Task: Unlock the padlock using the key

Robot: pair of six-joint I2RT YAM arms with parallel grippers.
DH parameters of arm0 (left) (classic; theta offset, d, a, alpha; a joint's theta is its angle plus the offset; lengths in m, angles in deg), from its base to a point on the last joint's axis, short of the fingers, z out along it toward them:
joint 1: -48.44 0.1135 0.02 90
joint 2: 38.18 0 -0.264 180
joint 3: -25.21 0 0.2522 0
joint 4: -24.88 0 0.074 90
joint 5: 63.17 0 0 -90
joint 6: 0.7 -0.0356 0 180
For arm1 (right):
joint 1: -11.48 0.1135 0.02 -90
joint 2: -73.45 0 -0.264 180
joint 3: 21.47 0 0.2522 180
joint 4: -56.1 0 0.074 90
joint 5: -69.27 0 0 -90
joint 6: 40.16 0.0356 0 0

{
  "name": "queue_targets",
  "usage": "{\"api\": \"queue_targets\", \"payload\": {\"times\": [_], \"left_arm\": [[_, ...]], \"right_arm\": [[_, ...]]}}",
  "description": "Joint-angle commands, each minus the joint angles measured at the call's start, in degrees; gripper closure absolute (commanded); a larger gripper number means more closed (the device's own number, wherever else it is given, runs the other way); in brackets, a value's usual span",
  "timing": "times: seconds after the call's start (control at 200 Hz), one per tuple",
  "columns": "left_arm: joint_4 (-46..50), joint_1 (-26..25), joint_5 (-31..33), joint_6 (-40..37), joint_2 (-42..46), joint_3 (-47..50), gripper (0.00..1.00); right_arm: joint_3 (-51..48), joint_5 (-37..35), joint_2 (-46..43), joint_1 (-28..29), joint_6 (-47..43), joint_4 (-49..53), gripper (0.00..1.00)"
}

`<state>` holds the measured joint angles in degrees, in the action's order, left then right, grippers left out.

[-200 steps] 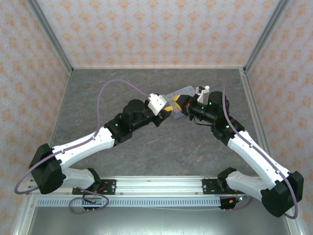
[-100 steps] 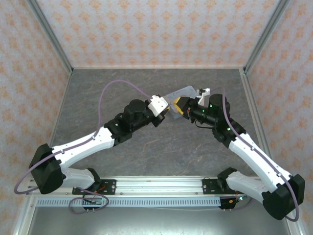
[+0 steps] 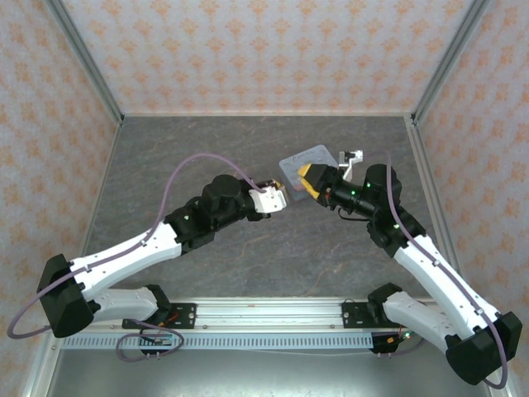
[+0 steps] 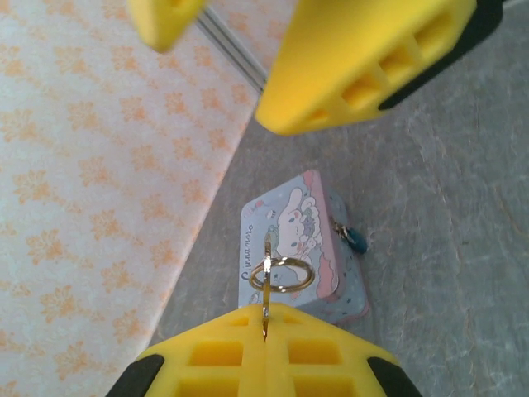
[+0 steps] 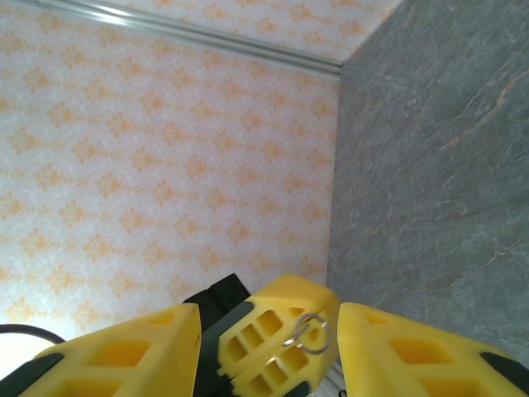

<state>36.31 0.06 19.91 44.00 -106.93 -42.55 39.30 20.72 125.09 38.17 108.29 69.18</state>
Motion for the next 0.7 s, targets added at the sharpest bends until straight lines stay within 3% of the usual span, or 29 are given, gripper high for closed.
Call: {"api": "queue_targets", "payload": {"times": [0.0, 0.696], "left_arm": [[1.67, -0.35, 1.69, -6.49, -0.87, -2.25, 1.0], [0.21, -0.62, 1.94, -7.17, -4.81, -4.01, 1.0]], "right_arm": [[0.83, 4.03, 0.85, 0.45, -0.47, -0.41, 0.53], [0.46, 4.23, 4.41, 1.82, 2.1, 3.05, 0.63]]}}
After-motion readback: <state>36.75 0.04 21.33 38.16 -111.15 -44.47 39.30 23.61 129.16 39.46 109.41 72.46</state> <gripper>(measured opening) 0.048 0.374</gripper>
